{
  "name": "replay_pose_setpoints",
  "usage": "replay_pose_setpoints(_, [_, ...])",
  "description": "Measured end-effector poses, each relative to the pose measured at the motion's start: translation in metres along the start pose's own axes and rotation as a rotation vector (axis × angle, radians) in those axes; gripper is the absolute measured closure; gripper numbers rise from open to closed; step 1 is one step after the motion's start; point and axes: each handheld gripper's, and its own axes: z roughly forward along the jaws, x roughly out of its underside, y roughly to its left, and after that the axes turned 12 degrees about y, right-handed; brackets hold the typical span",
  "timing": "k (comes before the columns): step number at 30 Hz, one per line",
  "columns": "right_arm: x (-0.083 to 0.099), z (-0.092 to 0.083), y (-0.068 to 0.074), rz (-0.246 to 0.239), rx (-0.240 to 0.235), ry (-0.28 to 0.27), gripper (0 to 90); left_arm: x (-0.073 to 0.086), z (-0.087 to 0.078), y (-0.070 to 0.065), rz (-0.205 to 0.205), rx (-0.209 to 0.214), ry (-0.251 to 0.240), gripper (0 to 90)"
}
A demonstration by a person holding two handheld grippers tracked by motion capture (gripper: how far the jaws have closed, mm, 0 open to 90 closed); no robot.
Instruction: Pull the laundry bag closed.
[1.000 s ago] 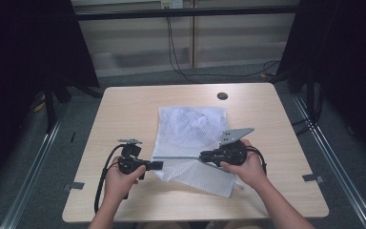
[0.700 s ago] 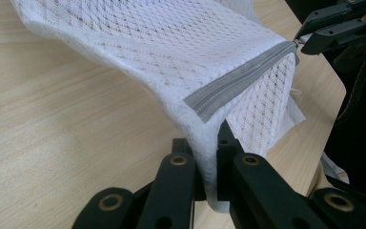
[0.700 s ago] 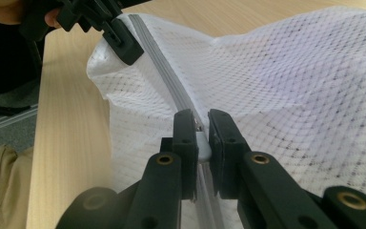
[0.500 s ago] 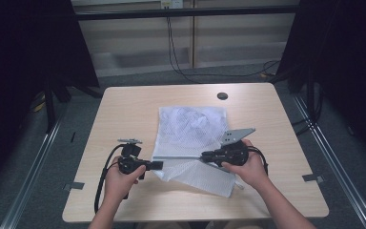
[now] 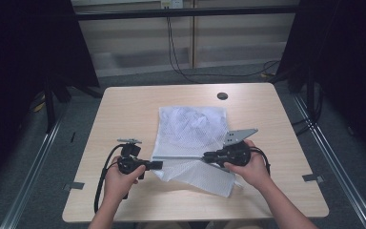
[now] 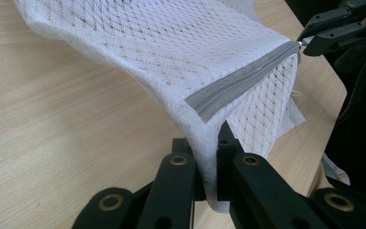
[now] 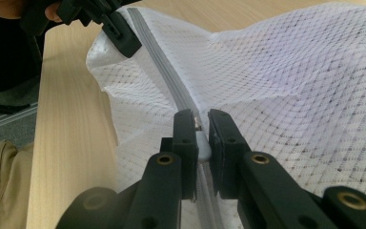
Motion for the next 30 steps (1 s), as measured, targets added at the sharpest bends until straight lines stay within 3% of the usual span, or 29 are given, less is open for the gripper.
replay_pose_setpoints(30, [0.012, -0.010, -0.006, 0.004, 0.006, 0.001, 82.0, 0.002, -0.005, 0.002, -0.001, -0.009, -0.002, 89.2])
